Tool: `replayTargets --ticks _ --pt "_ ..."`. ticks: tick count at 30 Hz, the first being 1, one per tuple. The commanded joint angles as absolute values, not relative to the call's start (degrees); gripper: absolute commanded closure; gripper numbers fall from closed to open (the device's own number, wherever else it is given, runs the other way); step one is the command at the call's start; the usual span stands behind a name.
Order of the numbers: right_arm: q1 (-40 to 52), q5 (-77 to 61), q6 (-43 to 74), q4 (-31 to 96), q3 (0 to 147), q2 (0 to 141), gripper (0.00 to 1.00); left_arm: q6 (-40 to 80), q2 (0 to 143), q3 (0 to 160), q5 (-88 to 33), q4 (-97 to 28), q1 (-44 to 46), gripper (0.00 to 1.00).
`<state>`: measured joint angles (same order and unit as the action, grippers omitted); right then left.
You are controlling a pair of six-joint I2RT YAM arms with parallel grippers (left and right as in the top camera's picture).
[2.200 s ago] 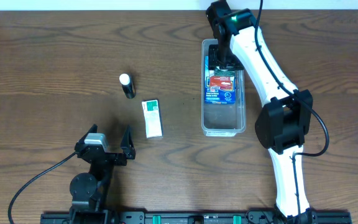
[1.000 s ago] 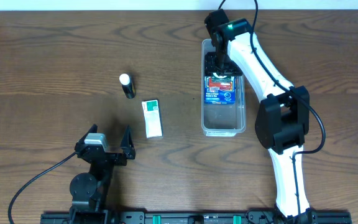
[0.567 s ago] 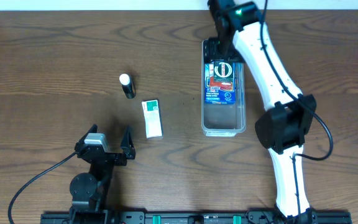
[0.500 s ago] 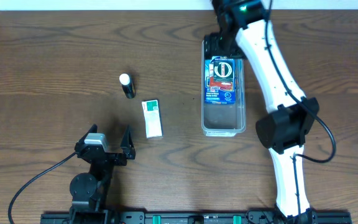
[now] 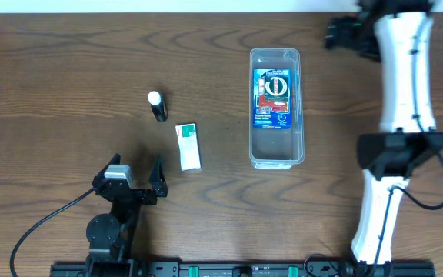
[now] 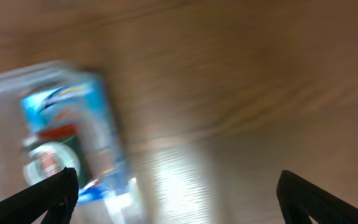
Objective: Pack container
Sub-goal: 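Open right gripper and withdraw it to the right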
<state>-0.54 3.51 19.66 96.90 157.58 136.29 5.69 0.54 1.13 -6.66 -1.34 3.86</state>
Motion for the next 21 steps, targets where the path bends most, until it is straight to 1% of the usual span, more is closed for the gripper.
replayTargets --ticks 1,10,21 --pt "-4.56 1.85 18.13 97.32 155.61 136.4 0.01 4.75 0.23 0.23 -7.31 -3.42 4.03 0.02" --pt "-10.94 1.91 18.15 97.3 148.35 136.4 0.01 4.75 0.23 0.23 -7.31 -3.42 4.03 0.02" --pt "-12.03 1.91 18.15 97.06 144.73 136.4 0.01 4.75 0.23 0.23 -7.31 -3.42 4.03 0.02"
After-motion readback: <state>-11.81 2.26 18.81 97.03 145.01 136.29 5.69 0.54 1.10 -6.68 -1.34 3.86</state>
